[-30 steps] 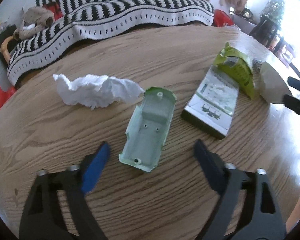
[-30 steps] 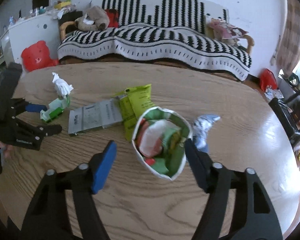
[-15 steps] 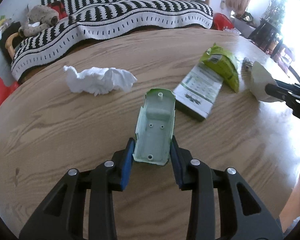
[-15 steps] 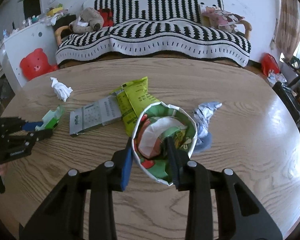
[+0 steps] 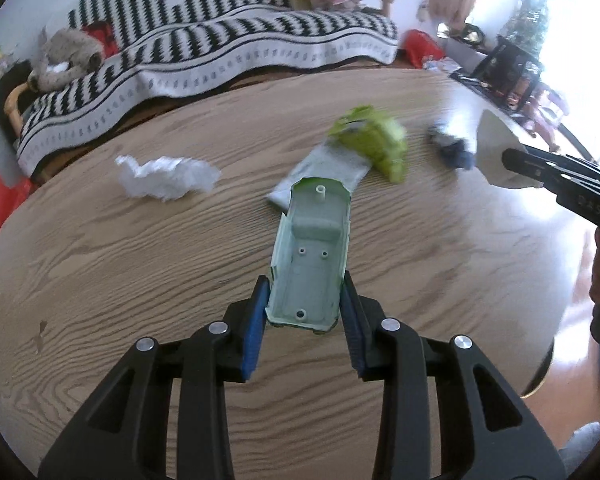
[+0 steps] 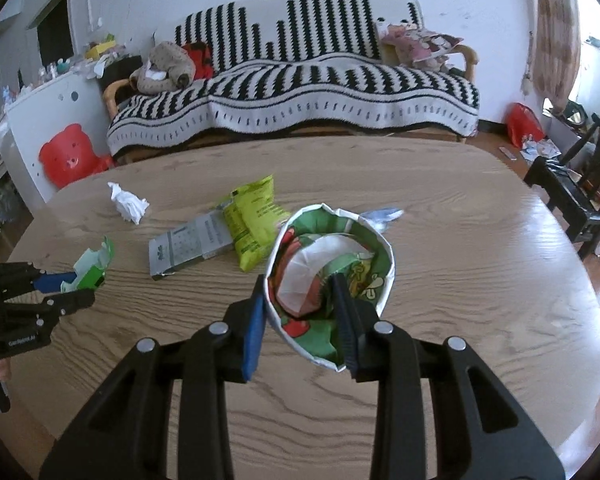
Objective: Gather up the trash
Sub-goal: 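Carry the green tray and paper bowl over the bin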
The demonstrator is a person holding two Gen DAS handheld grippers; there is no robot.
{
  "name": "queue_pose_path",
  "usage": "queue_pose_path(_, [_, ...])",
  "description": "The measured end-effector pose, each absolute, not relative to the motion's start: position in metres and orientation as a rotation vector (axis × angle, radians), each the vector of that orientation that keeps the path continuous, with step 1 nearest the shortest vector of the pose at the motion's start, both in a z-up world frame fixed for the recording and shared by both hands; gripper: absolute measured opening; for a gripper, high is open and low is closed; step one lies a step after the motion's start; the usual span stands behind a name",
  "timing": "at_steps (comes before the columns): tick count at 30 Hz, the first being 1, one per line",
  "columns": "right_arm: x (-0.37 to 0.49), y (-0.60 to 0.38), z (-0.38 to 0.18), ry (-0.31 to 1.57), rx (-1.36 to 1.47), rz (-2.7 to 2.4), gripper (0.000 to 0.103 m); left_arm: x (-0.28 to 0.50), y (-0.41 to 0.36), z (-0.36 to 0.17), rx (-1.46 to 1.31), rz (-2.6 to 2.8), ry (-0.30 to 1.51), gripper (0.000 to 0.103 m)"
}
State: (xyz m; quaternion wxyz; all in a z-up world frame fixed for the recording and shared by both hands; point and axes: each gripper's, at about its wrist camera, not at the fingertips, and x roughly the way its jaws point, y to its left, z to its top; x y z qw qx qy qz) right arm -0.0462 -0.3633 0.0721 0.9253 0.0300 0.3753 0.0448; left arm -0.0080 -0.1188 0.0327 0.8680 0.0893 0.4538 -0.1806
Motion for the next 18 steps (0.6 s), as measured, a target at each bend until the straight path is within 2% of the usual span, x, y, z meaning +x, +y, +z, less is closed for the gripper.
queue_pose_path(9, [-0.148, -0.447, 0.098, 0.722, 0.121, -0.076, 0.032, -0.067, -0.230, 0.055, 0.229, -0.645, 0.897, 0.034])
queue_pose_path(18, [-0.253, -0.533, 0.077, 0.727, 0.248, -0.274, 0.032, -0.151, -0.345, 0.035, 0.332, -0.938, 0.966, 0.034])
